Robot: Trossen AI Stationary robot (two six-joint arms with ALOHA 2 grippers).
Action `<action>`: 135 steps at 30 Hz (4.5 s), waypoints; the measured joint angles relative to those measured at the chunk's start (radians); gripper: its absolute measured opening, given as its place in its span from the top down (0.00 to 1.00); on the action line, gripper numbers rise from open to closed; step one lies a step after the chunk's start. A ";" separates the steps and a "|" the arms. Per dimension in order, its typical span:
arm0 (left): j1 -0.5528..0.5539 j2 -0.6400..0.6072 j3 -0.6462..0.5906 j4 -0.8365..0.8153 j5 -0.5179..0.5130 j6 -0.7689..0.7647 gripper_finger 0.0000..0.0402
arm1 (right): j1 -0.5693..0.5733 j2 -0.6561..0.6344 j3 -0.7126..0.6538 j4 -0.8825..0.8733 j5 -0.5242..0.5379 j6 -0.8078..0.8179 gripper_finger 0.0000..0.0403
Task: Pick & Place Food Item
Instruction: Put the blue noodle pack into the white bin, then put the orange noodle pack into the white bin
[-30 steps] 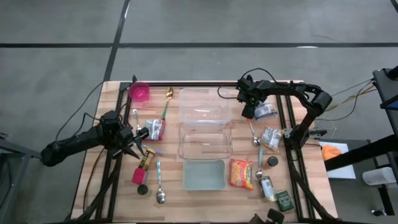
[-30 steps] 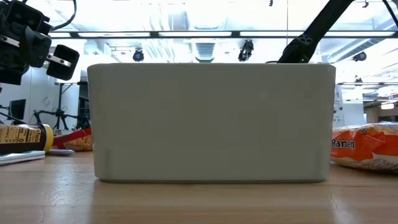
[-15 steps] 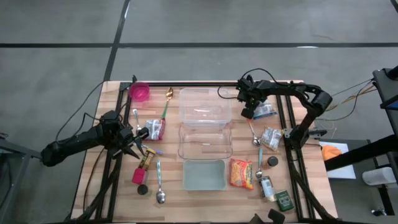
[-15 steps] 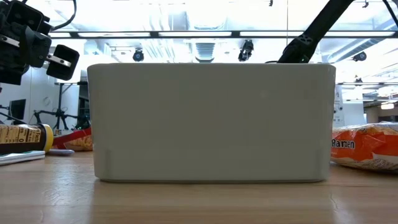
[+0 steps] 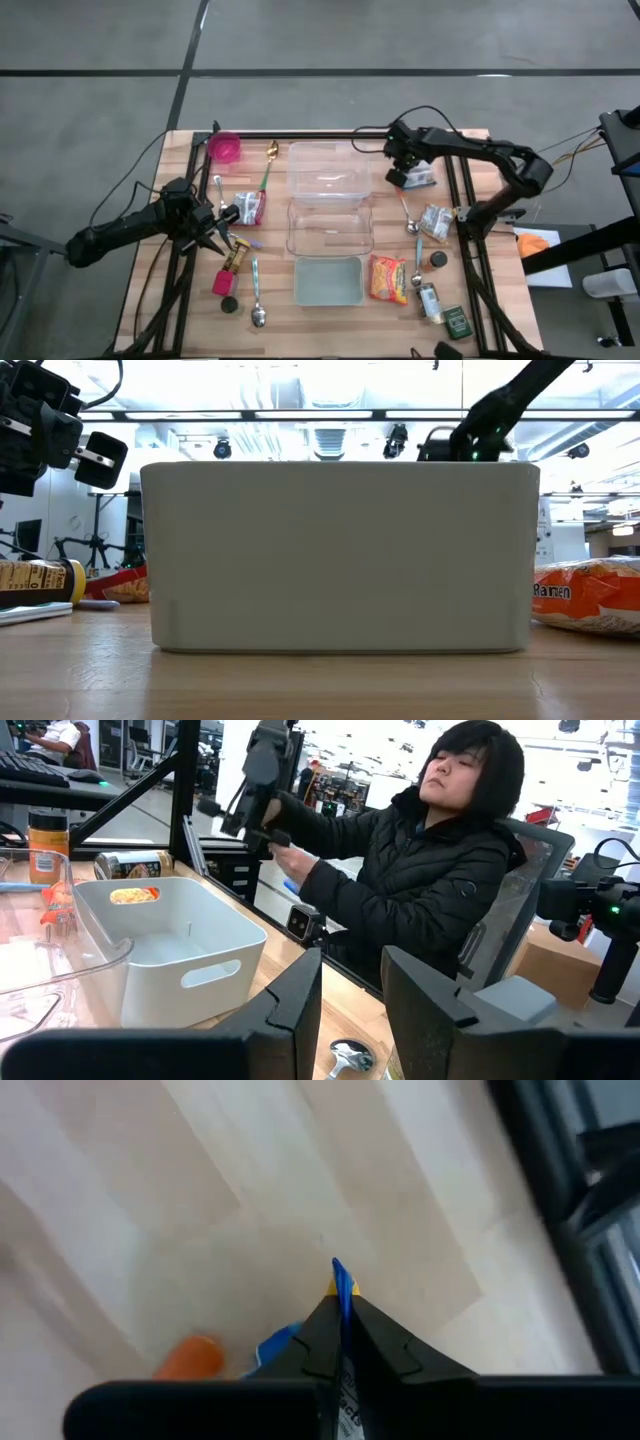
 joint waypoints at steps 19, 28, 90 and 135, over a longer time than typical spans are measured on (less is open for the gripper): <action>0.000 0.000 0.000 0.000 0.000 0.000 0.72 | 0.207 -0.465 -0.007 0.011 0.253 0.189 0.97; 0.000 0.000 0.000 0.000 0.000 0.000 0.72 | 0.294 -0.593 -0.007 0.180 0.250 0.138 0.97; 0.000 0.000 0.000 0.000 0.000 0.000 0.72 | 0.338 -0.078 -0.010 0.650 -0.096 0.130 0.68; 0.000 0.000 0.000 0.000 0.000 0.000 0.72 | 0.654 -0.537 -0.014 -0.050 -0.119 0.543 0.63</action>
